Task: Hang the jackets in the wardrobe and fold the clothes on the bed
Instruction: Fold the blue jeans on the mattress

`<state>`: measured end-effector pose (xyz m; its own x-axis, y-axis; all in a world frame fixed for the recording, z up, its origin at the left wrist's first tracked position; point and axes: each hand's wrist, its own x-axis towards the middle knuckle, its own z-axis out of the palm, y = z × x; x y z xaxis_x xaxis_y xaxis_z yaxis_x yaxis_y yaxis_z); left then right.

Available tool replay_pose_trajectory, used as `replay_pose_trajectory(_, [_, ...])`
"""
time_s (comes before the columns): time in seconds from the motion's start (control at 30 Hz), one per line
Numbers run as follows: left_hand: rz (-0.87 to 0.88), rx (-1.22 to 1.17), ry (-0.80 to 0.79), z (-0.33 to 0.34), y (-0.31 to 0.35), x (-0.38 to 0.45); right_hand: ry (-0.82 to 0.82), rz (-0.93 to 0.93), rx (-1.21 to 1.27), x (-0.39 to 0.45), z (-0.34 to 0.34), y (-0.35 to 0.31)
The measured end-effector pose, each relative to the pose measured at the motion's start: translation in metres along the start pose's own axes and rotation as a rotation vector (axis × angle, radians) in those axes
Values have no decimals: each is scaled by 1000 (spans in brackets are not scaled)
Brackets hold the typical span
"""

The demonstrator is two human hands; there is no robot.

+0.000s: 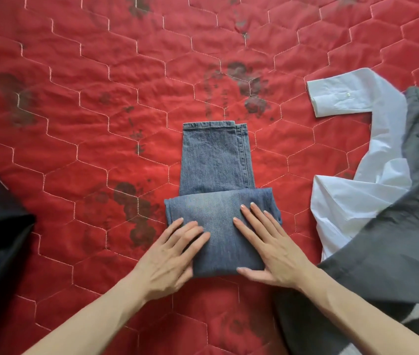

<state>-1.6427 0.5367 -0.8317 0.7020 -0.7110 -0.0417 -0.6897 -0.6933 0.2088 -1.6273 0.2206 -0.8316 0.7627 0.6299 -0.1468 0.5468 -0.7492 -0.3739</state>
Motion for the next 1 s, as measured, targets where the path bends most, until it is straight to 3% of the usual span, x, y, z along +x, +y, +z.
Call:
replay_pose_trajectory(0.17, [176, 81, -181, -13, -41, -19, -179, -158, -137, -5, -14, 25])
replay_pose_trajectory(0.3, [188, 98, -205, -10, -48, -14, -182, -191, -145, -7, -10, 26])
replay_pose_trajectory(0.47, [153, 95, -103, -10, -39, -26, -24, -249, 14, -21, -16, 25])
replay_pose_trajectory(0.63, [98, -207, 29, -36, -30, -28, 223, -125, 226, -33, -39, 13])
replay_pose_trajectory(0.77, [-80, -571, 132, -52, -18, -29, 376, 87, 372, -34, -50, 9])
replay_pose_trajectory(0.9, [-530, -847, 310, -59, -1, -5, 480, 402, 750, -3, -60, 1])
replay_pose_trajectory(1.0, [-799, -891, 551, -62, -4, 34, 542, 545, 824, 33, -62, 6])
